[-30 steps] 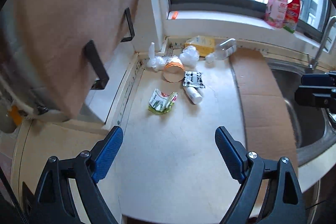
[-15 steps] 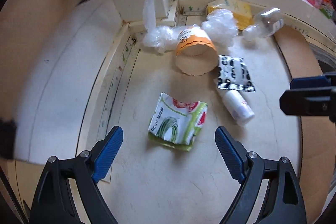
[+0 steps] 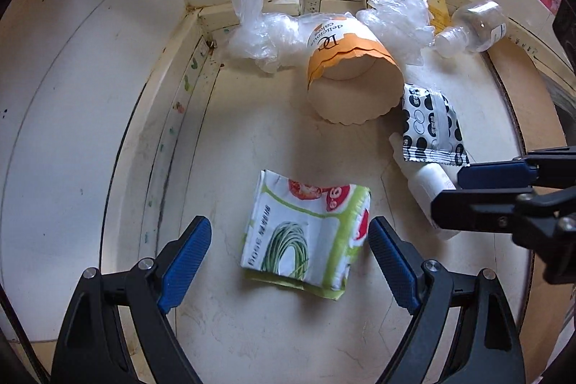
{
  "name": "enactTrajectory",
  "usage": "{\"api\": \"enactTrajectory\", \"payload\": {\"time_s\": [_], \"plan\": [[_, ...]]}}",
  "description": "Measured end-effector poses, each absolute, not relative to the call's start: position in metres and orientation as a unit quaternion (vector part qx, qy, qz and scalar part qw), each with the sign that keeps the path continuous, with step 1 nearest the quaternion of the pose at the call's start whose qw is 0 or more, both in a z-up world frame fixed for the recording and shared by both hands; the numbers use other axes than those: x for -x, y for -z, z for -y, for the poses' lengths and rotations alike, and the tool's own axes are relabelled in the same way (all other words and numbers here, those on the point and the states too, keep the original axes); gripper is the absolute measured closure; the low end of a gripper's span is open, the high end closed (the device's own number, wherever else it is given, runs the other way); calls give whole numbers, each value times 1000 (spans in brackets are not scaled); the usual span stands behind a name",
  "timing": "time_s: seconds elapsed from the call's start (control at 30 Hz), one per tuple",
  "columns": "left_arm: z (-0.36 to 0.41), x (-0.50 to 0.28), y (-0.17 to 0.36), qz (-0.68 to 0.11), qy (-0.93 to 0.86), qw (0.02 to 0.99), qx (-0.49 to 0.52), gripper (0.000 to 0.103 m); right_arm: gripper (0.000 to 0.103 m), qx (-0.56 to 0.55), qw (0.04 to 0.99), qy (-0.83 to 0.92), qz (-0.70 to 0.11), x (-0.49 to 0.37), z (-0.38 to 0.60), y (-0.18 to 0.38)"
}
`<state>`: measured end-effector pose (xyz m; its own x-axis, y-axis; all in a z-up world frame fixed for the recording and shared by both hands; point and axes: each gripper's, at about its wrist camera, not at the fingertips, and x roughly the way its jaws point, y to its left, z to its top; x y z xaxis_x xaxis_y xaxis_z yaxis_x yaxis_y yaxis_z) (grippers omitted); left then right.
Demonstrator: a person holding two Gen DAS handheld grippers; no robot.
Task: Collect trash
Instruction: 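Grasp the green snack packet with the left tool while the right tool grasps the white dropper bottle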
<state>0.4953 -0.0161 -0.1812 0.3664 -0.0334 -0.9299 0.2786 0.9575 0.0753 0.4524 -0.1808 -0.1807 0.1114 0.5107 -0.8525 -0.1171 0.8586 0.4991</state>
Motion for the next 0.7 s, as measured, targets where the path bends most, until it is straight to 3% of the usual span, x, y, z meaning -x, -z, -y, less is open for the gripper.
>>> {"api": "enactTrajectory", "payload": {"time_s": [0.1,0.17,0.3,0.4,0.7], "plan": [[16,-500,182,-559,100,817,-100,27,61,-155,728,-215,-632,-455,176,182],[16,-503,182,-561,104,816,-94,41,66,-149,727,-213,-635,-458,171,183],[18,-504,179,-559,103,819,-85,53,77,-133,724,-213,-642,-458,159,184],[20,-502,175,-556,102,821,-80,77,78,-128,725,-212,-643,-454,156,184],[21,-475,164,-557,95,824,-53,85,78,-137,719,-212,-648,-428,162,177]]}}
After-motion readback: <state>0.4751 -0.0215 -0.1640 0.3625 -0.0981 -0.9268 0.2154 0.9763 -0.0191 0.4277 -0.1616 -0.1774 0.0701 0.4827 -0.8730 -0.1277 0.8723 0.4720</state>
